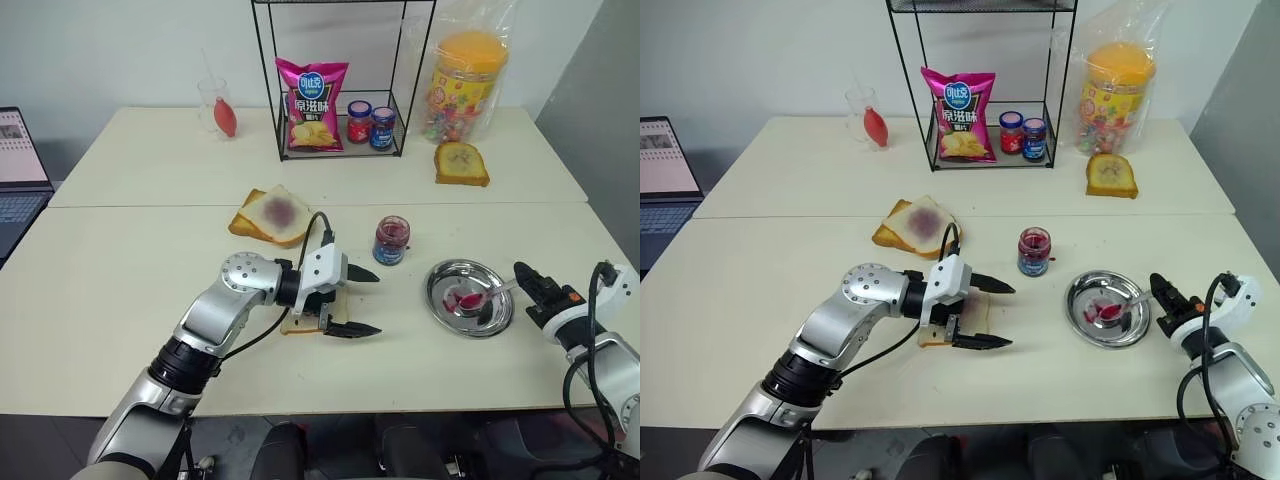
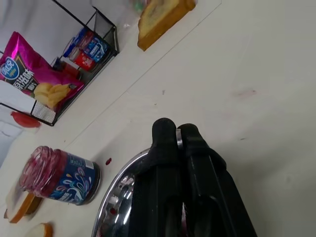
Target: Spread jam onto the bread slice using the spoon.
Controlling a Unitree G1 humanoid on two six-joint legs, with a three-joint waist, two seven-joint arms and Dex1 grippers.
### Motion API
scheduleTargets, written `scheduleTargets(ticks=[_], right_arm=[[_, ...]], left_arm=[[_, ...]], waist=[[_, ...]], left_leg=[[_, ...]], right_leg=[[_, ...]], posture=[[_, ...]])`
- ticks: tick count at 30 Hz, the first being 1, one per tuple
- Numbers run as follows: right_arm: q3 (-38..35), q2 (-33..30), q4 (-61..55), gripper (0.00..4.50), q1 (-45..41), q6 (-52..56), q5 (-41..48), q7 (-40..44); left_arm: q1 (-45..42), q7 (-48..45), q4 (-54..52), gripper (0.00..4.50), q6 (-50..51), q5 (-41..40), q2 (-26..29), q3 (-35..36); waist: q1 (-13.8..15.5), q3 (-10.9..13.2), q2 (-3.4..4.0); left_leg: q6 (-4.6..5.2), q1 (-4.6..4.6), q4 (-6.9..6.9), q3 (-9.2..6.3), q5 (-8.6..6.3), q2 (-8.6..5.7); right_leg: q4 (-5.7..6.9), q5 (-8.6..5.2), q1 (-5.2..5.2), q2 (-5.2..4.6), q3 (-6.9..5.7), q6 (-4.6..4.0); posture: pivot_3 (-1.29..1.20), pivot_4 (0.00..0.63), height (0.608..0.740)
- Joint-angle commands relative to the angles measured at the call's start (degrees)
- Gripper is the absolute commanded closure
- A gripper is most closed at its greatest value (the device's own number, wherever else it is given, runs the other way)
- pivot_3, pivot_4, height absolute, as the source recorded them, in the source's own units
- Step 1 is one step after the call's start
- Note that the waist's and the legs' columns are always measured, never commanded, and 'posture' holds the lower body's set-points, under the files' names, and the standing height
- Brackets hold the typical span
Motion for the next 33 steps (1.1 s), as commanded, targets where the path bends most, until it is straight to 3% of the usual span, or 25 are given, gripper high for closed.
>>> scheduleTargets(ticks=[1,3,4,22,28,33], right_arm=[[1.7,0.5,2.4,4.47,-0.6,-2.5,-3.0,3.1],[2.4,0.6,4.0,4.47,-0.8,-3.2,-4.4,3.9],[2.6,0.6,4.3,4.02,-0.9,-3.4,-4.6,4.3],[1.4,-0.9,6.3,0.05,-2.7,-4.3,-6.2,5.2],[-0.6,-4.6,8.9,0.0,-2.8,-4.6,-8.9,6.7],[-2.4,-15.2,8.5,0.0,-1.6,-3.8,-14.2,12.7]], left_arm=[[0.6,1.5,-3.0,0.0,0.3,-0.2,-0.2,1.3],[0.8,2.1,-3.2,0.0,0.5,-0.3,-0.2,1.4],[0.8,2.2,-3.3,0.0,0.6,-0.3,-0.2,1.5],[0.7,3.6,-3.7,0.0,1.4,-0.7,0.1,2.2],[0.2,4.5,-2.8,0.0,0.3,-0.3,1.1,5.0],[-0.2,8.2,-1.8,0.0,-0.4,-0.9,5.1,13.9]], waist=[[0.0,0.0,0.0],[0.0,0.0,0.0],[0.0,0.0,0.0],[0.2,0.0,0.02],[0.3,0.0,0.02],[0.4,0.0,0.03]], left_leg=[[0.0,0.0,0.0,-0.01,0.0,0.0],[0.0,0.02,0.0,0.0,0.0,0.0],[0.0,0.02,0.01,-0.01,0.0,0.0],[0.0,0.02,0.01,-0.03,0.0,-0.01],[0.0,0.02,0.01,-0.02,0.0,-0.01],[0.0,0.02,0.01,0.01,0.0,-0.01]], right_leg=[[0.0,0.0,0.0,0.0,0.0,0.0],[0.0,0.0,0.01,0.0,0.0,0.0],[0.01,0.0,0.02,0.0,0.0,0.0],[0.01,0.0,0.04,-0.01,-0.02,0.0],[0.01,0.0,0.04,-0.01,-0.02,0.0],[0.02,0.0,0.02,-0.01,0.0,0.0]], posture=[[0.0,0.15,0.74],[0.0,0.15,0.74],[0.0,0.15,0.74],[0.0,0.15,0.74],[0.0,0.15,0.74],[0.0,0.15,0.74]])
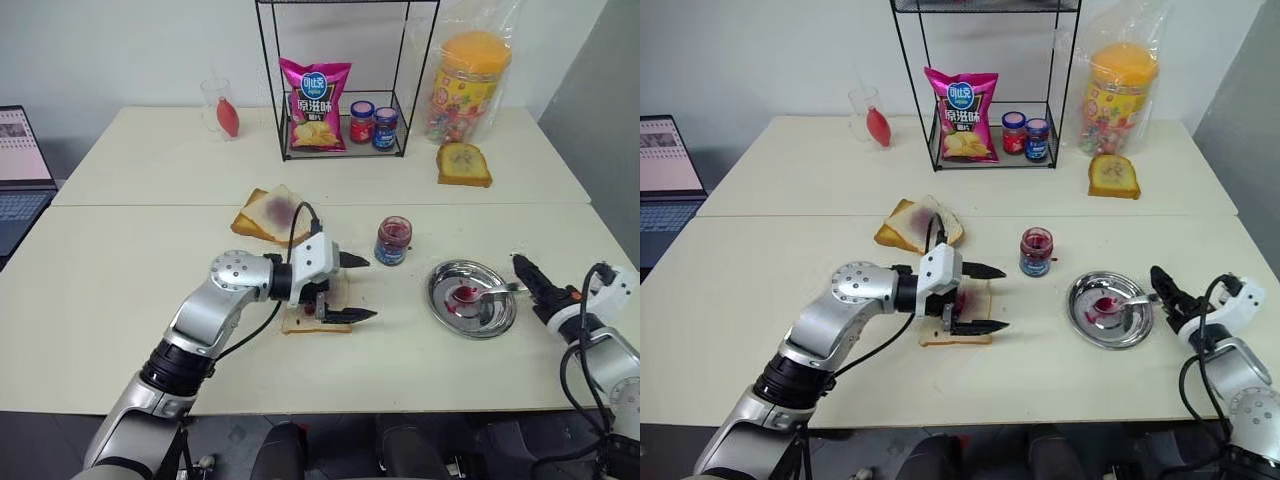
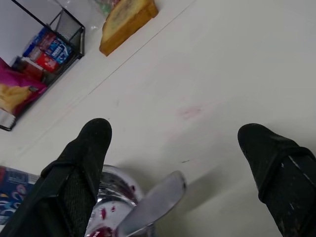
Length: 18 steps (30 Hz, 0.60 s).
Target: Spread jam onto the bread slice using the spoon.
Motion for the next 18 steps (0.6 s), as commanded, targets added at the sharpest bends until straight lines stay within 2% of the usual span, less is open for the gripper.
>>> scheduleTargets(ticks=[1,7,10,13,18], right_arm=[[-3.2,-8.8,-2.1,0.0,0.1,0.1,-2.9,6.5],[-2.6,-18.6,-7.6,0.0,3.1,5.7,-0.1,20.0],[-2.2,-26.8,-13.3,0.0,8.8,8.8,-0.2,33.0],[-2.8,-32.5,-16.0,0.0,14.7,9.5,-2.6,42.3],[-2.5,-33.1,-13.6,0.0,16.4,7.7,-7.2,45.5]], left_arm=[[-1.3,3.7,0.4,0.0,-1.0,-1.1,3.8,9.7],[2.3,2.1,-0.3,0.0,6.9,-4.7,12.0,16.8],[7.7,0.5,0.2,0.0,11.2,-6.4,18.1,21.7],[11.5,0.0,1.4,0.0,14.1,-7.9,21.6,25.2],[14.9,-1.4,2.5,0.0,13.9,-8.4,23.9,26.7]], waist=[[0.0,0.0,0.0],[0.0,0.0,0.0],[-0.1,0.0,0.0],[0.2,0.1,-0.22],[0.9,0.1,-0.48]], left_leg=[[0.0,0.0,0.0,0.01,0.0,0.0],[0.0,0.09,-0.03,-0.08,0.0,0.02],[0.0,0.11,-0.04,-0.06,0.0,0.03],[0.01,0.14,-0.09,-0.1,0.0,0.06],[-0.01,0.5,0.01,-0.25,-0.01,0.02]], right_leg=[[0.0,0.0,-0.01,0.0,0.01,0.0],[-0.02,-0.01,0.12,0.01,-0.08,0.0],[-0.04,-0.04,0.13,0.0,-0.08,-0.03],[-0.06,-0.07,0.14,-0.01,-0.14,-0.06],[-0.14,-0.12,0.63,-0.1,-0.33,-0.14]], posture=[[0.0,0.15,0.74],[0.0,0.15,0.74],[0.0,0.15,0.74],[0.0,0.15,0.74],[0.0,0.15,0.74]])
